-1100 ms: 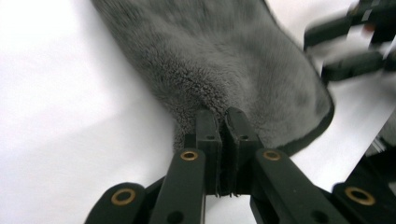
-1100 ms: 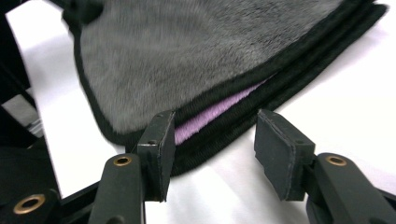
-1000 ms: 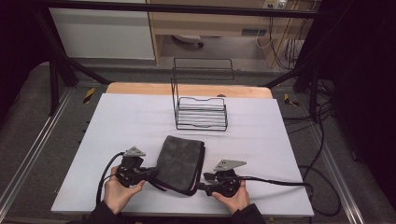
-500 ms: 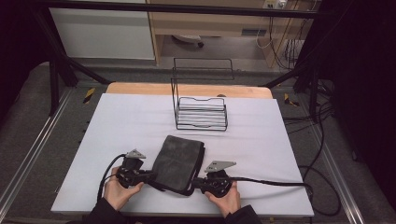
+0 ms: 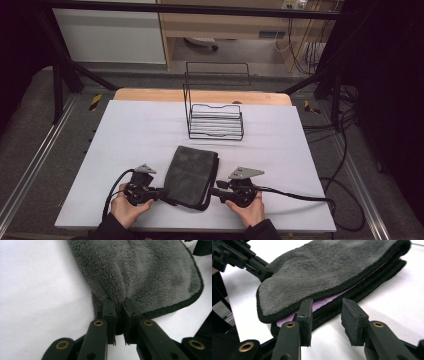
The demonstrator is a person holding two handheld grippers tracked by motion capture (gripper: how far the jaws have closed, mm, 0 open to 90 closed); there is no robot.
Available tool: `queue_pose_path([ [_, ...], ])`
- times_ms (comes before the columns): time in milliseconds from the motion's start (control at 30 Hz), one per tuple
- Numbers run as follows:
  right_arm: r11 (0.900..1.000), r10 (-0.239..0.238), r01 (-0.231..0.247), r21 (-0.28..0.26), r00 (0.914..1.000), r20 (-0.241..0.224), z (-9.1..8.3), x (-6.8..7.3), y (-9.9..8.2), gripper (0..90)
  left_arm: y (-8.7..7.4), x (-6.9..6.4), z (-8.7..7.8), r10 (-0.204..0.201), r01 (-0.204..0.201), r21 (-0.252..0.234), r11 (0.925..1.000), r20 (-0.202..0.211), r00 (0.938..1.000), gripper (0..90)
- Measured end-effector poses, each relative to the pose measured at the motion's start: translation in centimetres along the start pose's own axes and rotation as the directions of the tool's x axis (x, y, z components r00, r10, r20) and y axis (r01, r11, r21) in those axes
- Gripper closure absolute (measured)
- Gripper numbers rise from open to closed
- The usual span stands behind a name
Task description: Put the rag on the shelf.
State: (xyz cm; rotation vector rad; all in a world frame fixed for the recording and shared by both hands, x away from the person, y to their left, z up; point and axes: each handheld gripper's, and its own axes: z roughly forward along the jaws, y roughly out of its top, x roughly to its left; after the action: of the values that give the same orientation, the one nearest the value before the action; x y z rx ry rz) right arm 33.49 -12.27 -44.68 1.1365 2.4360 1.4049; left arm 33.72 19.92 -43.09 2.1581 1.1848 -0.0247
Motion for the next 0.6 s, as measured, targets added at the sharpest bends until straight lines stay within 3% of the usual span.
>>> queue_pose_path([
  [133, 0.9999, 0.001, -0.001, -0.011, 1.0000, -0.001, -0.5, -0.3, 0.0, 60.6, -0.9, -1.5, -0.8, -0.028, 0.029, -0.030, 0.9991, 0.051, 0.9983, 83.4],
  [267, 0.9998, 0.002, -0.002, -0.022, 0.9999, 0.011, -1.1, -0.9, 0.1, 58.3, -1.3, -1.8, -0.7, -0.036, 0.037, -0.037, 0.9986, 0.040, 0.9986, 82.5],
  [333, 0.9998, -0.001, 0.002, -0.022, 0.9999, 0.016, -1.2, -1.1, 0.1, 55.2, -1.2, -1.5, -0.4, -0.025, 0.025, -0.015, 0.9996, 0.030, 0.9992, 79.9],
  [400, 0.9995, -0.006, 0.007, -0.029, 0.9997, 0.026, -1.4, -1.4, 0.1, 50.6, -0.9, -1.4, -0.6, 0.005, -0.004, -0.015, 0.9999, 0.023, 0.9997, 73.2],
  [467, 0.9991, -0.008, 0.009, -0.040, 0.9994, 0.032, -1.6, -1.7, 0.2, 44.4, -0.4, -1.1, -1.2, 0.046, -0.046, -0.028, 0.9986, -0.006, 0.9989, 60.0],
  [533, 0.9987, -0.012, 0.014, -0.049, 0.9990, 0.044, -1.7, -2.0, 0.3, 37.1, 0.2, -0.6, -1.9, 0.068, -0.069, -0.085, 0.9939, -0.023, 0.9974, 51.0],
  [567, 0.9983, -0.025, 0.029, -0.051, 0.9980, 0.059, -1.9, -2.2, 0.3, 34.1, 0.6, -0.3, -2.2, 0.079, -0.083, -0.102, 0.9914, -0.036, 0.9962, 42.3],
  [600, 0.9983, -0.025, 0.029, -0.051, 0.9980, 0.059, -1.9, -2.2, 0.3, 31.2, 1.1, 0.1, -2.4, 0.088, -0.093, -0.109, 0.9897, -0.049, 0.9949, 39.2],
])
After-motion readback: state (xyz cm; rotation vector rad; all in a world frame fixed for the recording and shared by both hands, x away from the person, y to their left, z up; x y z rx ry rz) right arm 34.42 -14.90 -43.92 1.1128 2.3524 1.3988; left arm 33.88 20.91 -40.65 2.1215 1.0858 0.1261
